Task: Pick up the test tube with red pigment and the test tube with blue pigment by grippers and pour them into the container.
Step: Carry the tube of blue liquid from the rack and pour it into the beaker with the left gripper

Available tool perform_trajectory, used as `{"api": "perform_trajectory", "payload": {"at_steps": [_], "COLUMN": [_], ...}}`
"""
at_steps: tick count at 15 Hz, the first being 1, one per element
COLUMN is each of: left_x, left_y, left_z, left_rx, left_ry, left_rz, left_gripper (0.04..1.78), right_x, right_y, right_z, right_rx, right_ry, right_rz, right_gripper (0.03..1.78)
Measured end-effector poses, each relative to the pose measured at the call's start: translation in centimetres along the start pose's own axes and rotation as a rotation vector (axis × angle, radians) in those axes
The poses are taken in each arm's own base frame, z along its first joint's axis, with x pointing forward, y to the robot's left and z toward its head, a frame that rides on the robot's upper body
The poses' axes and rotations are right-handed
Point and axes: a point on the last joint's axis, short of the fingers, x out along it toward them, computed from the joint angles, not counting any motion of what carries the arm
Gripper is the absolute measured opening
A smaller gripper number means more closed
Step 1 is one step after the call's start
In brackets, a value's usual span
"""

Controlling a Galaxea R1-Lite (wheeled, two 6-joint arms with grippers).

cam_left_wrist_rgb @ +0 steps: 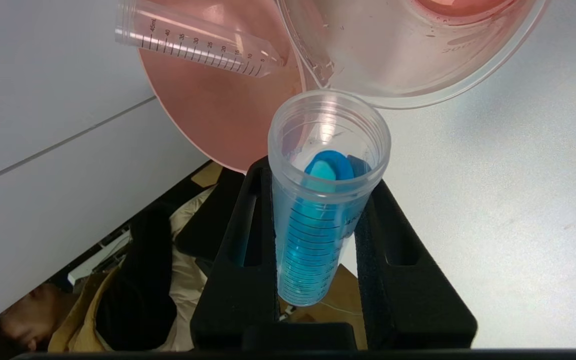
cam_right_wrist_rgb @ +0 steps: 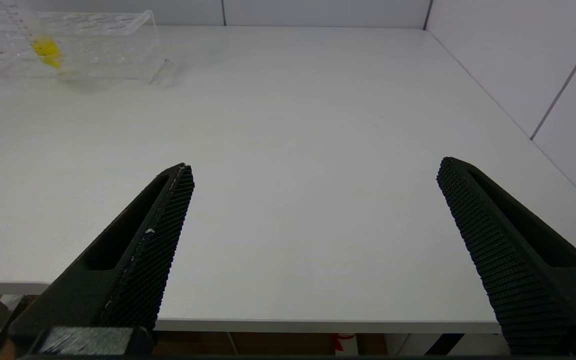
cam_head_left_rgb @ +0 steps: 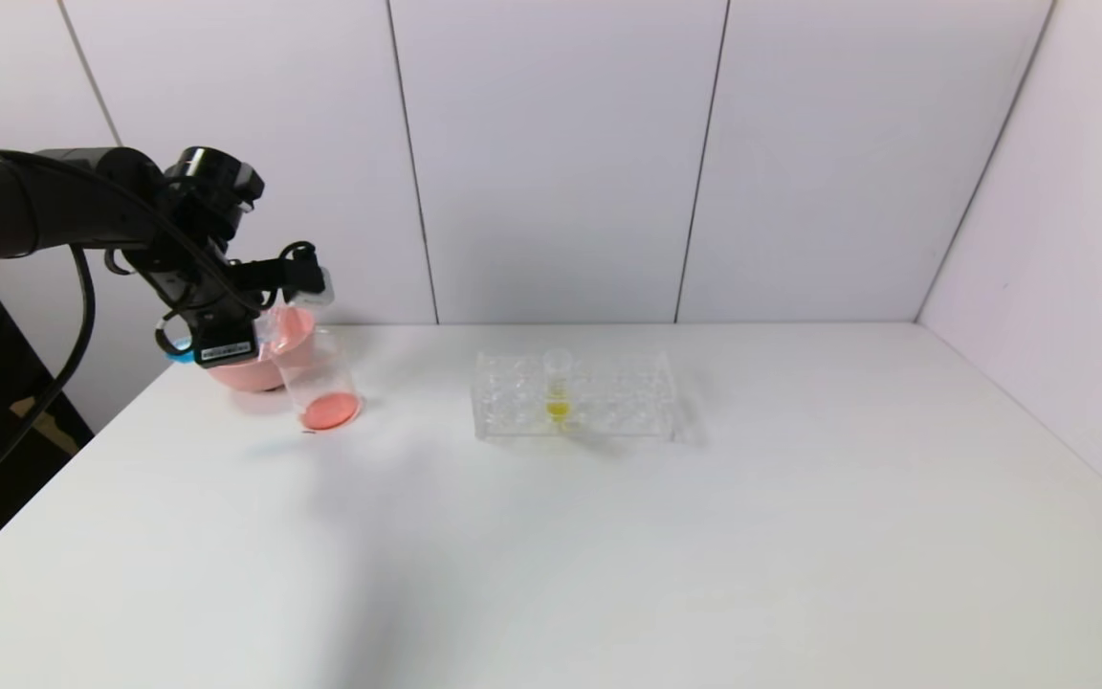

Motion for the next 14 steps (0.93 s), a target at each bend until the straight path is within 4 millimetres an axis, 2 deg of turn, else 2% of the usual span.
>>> {"api": "perform_trajectory", "payload": {"at_steps": [14], "left_x": [0.2], "left_y": [-0.5], "left_z": [1.1], "left_rx": [-0.005], "left_ry": [0.087], "left_rz": [0.04], "left_gripper": [0.46], "right_x": [0.0], "right_y": [0.0], "right_z": [0.0], "right_rx": [0.0], "right_ry": [0.0], "right_rz": [0.0], "right_gripper": [1.77]}}
